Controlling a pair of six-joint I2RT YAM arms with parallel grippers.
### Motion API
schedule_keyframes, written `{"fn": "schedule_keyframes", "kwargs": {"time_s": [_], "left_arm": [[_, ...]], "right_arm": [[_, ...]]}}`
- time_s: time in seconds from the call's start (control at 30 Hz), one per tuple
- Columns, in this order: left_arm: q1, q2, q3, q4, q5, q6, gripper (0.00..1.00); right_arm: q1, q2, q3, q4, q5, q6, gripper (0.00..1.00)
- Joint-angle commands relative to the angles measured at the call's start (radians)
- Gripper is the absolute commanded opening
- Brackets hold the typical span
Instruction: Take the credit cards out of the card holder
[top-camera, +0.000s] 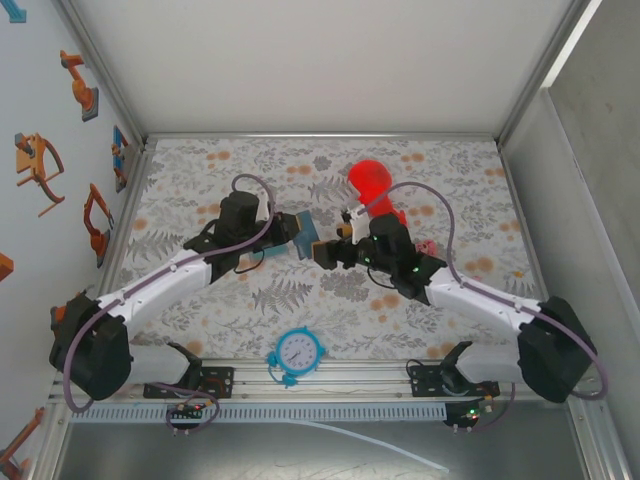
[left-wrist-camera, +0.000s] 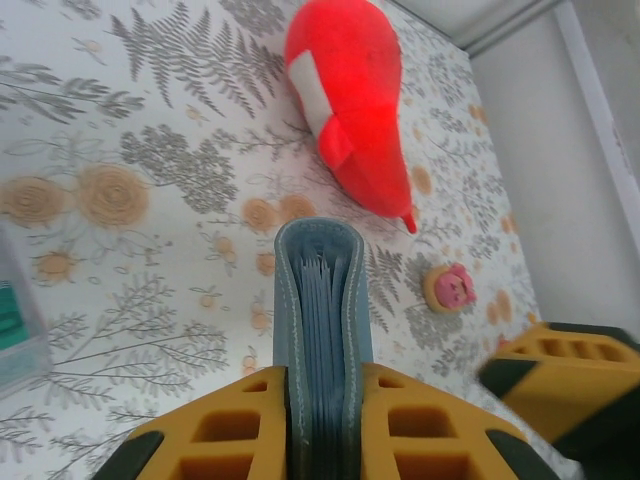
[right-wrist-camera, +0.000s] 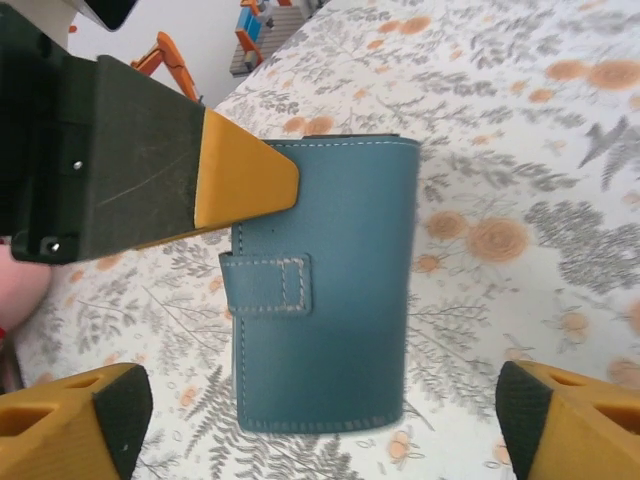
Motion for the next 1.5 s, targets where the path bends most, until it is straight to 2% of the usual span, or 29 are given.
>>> {"fn": "schedule_keyframes", "kwargs": {"time_s": [0.0,0.2,0.53,0.83,1.03,1.17,1.47], "left_arm": [[0.001,-0.055,0.029,-0.047,-0.098,0.024,0.0],[0.001,-0.077,0.064,-0.122,-0.2,0.026,0.0],[0.01,-0.081,0.115,-0.167,-0.275,0.001,0.0],[0.01,-0.088,0.099,-0.17,-0.289,-0.086,0.0],[0.01,-0.11,0.066,-0.162,-0.278,-0.134,0.0],[0.011,-0.108,0.062,-0.175,-0.238,-0.154,0.0],[0.011,-0.094,0.051,-0.183,-0.144,-0.188,0.0]], "right_arm": [[0.016,-0.072,0.003,-0.122,0.114,-0.058,0.91],[0.055,-0.128,0.048,-0.242,0.239,-0.079,0.91],[0.207,-0.017,0.166,-0.299,0.458,-0.143,0.86],[0.275,0.126,0.221,-0.187,0.471,-0.19,0.85],[0.343,0.256,0.304,-0.157,0.556,-0.281,0.88],[0.347,0.318,0.336,-0.134,0.589,-0.311,0.91],[0.347,0.42,0.375,-0.051,0.623,-0.37,0.89]]}}
